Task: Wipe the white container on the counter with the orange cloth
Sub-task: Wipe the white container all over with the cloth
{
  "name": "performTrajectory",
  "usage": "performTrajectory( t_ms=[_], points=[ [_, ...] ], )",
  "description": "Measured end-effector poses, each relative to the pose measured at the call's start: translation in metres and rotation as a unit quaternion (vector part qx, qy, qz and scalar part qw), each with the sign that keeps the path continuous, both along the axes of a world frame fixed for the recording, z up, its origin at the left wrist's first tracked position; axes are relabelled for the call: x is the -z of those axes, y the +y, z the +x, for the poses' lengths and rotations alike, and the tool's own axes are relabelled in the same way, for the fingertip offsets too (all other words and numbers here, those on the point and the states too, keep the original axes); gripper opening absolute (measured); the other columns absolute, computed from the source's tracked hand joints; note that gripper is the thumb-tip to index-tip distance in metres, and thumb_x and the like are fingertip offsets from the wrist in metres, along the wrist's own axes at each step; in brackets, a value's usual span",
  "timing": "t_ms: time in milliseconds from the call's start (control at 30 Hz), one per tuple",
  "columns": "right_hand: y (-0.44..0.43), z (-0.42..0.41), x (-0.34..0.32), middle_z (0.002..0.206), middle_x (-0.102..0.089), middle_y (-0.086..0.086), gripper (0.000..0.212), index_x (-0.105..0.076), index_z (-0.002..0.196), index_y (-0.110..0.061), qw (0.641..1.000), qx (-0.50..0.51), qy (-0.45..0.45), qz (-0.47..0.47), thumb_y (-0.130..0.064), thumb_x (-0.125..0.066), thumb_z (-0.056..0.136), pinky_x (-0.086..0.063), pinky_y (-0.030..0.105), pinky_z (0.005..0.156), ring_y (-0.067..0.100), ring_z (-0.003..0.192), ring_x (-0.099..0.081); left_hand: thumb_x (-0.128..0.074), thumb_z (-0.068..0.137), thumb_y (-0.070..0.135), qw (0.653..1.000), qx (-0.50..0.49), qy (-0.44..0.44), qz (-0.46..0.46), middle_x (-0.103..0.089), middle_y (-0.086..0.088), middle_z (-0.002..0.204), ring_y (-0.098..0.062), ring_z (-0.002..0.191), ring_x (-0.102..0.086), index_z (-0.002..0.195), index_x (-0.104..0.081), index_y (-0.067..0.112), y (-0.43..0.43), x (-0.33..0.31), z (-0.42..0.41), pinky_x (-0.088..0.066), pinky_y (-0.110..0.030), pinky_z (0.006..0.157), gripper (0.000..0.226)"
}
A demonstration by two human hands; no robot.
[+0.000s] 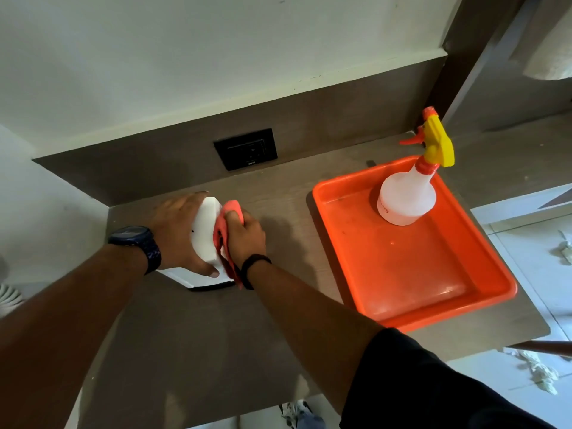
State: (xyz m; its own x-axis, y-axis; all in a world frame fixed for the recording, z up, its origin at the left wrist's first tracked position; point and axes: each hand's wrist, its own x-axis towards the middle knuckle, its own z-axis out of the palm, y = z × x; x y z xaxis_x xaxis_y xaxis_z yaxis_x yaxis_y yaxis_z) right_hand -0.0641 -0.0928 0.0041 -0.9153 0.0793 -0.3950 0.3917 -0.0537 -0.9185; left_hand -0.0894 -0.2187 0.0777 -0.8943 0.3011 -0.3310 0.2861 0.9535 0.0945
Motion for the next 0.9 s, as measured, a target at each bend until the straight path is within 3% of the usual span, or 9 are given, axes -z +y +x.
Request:
performTrajectory(
  t_ms=[167,267,333,433,567,700,800,900],
  points=[
    [0.007,0.014,0.004,0.091,-0.068,0.009,0.034,-0.066,0.086,-0.021,0.999,0.014,-0.048,-0.008,-0.043,-0.041,0.084,-0.052,0.044,0.085,0.031,0.091,-0.063,-0.075,0.019,0.081,1.000,-0.009,0.014,0.025,-0.055,0.005,0.127,-0.022,0.113,-0.054,0.130,-0.041,0.029,0.000,0.008,-0.002,-0.047,-0.043,0.095,0.127],
    [0.021,0.007,-0.006,0.073,-0.065,0.008,0.032,-0.065,0.070,-0.018,0.990,0.081,-0.055,-0.103,-0.041,-0.049,0.086,-0.050,0.039,0.073,0.027,0.077,-0.060,-0.070,0.018,0.085,0.997,-0.048,0.043,0.045,-0.051,-0.001,0.137,-0.026,0.124,-0.048,0.136,-0.035,0.025,0.005,0.014,0.004,-0.042,-0.041,0.103,0.137],
    [0.033,-0.003,-0.021,0.072,-0.062,0.006,0.029,-0.065,0.069,-0.017,0.980,0.131,-0.037,-0.144,-0.042,-0.053,0.080,-0.048,0.040,0.074,0.023,0.074,-0.057,-0.066,0.016,0.089,0.996,-0.067,0.040,0.040,-0.042,-0.002,0.146,-0.026,0.132,-0.041,0.142,-0.025,0.027,0.007,0.014,0.008,-0.038,-0.041,0.107,0.146],
    [0.044,-0.017,-0.047,0.066,-0.063,-0.009,0.024,-0.065,0.069,-0.022,0.986,0.133,0.060,-0.085,-0.041,-0.050,0.073,-0.047,0.035,0.071,0.010,0.069,-0.059,-0.063,0.012,0.092,0.993,-0.096,0.016,0.060,-0.030,0.000,0.155,-0.025,0.140,-0.030,0.146,-0.014,0.029,-0.004,0.012,0.015,-0.034,-0.043,0.112,0.156],
    [0.030,-0.019,-0.069,0.097,-0.066,-0.007,0.034,-0.066,0.108,-0.029,0.982,0.014,0.177,0.059,-0.045,-0.048,0.084,-0.046,0.031,0.081,0.013,0.094,-0.059,-0.074,0.020,0.082,0.985,-0.136,0.025,0.107,-0.022,-0.004,0.158,-0.025,0.144,-0.021,0.149,-0.013,0.020,-0.031,0.017,0.035,-0.020,-0.040,0.118,0.156],
    [0.008,-0.020,-0.064,0.120,-0.064,0.011,0.041,-0.058,0.121,-0.016,0.907,-0.162,0.293,0.255,-0.042,-0.045,0.092,-0.043,0.042,0.095,0.023,0.107,-0.054,-0.089,0.029,0.065,0.969,-0.183,0.004,0.163,-0.014,-0.005,0.161,-0.024,0.147,-0.015,0.152,-0.006,0.016,-0.044,0.018,0.041,-0.019,-0.039,0.118,0.156],
    [-0.003,-0.023,-0.050,0.145,-0.048,0.008,0.056,-0.043,0.137,-0.026,0.809,-0.315,0.272,0.415,-0.056,-0.044,0.090,-0.032,0.052,0.110,0.033,0.135,-0.037,-0.089,0.031,0.063,0.967,-0.187,0.005,0.173,-0.009,-0.005,0.162,-0.025,0.148,-0.012,0.152,-0.002,0.016,-0.050,0.019,0.039,-0.019,-0.042,0.118,0.156],
    [-0.008,-0.023,-0.044,0.152,-0.039,0.006,0.063,-0.037,0.140,-0.032,0.771,-0.334,0.273,0.469,-0.062,-0.047,0.086,-0.026,0.056,0.113,0.037,0.142,-0.024,-0.090,0.032,0.063,0.967,-0.180,-0.011,0.181,-0.008,-0.005,0.162,-0.025,0.148,-0.013,0.152,0.000,0.017,-0.054,0.018,0.038,-0.021,-0.043,0.119,0.156]
  ],
)
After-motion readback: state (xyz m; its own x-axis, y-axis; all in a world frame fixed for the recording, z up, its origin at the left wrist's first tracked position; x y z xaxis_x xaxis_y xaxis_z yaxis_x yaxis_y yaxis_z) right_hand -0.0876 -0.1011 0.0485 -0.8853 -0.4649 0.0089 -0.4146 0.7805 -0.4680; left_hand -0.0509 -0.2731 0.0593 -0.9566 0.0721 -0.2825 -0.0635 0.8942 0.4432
